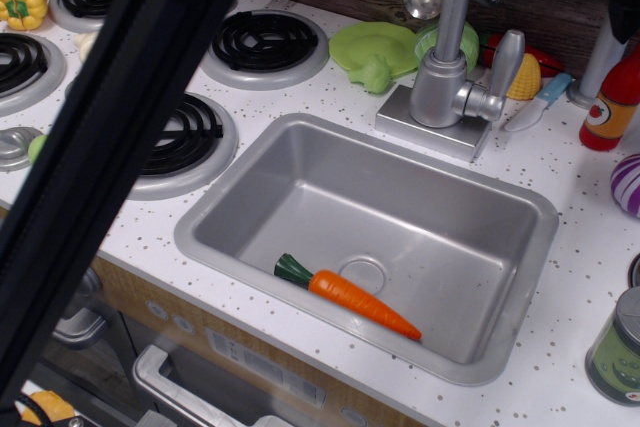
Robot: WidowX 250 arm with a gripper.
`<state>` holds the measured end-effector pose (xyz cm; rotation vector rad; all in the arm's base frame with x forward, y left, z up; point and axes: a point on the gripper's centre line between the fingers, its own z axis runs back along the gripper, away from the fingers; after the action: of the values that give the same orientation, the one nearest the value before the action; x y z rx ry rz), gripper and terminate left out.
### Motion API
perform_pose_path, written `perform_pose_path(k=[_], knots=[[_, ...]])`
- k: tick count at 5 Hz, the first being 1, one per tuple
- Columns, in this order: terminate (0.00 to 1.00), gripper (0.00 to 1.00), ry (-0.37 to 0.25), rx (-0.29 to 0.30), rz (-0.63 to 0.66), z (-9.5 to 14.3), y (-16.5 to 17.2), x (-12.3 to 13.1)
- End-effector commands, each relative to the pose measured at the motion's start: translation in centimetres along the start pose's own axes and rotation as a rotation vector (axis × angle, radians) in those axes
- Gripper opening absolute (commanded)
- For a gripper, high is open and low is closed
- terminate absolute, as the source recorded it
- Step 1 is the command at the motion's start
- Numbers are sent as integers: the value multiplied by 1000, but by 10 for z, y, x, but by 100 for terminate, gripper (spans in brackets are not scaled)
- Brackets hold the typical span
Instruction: Put red bottle in sink
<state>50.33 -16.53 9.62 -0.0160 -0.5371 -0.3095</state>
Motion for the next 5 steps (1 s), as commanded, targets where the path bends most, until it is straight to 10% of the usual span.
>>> perform_pose_path(k=[1,3,5], knots=[[0,0,-55,2,12,34,2,17],[0,0,17,132,15,73,15,10],[0,0,34,214,197,98,10,-54]])
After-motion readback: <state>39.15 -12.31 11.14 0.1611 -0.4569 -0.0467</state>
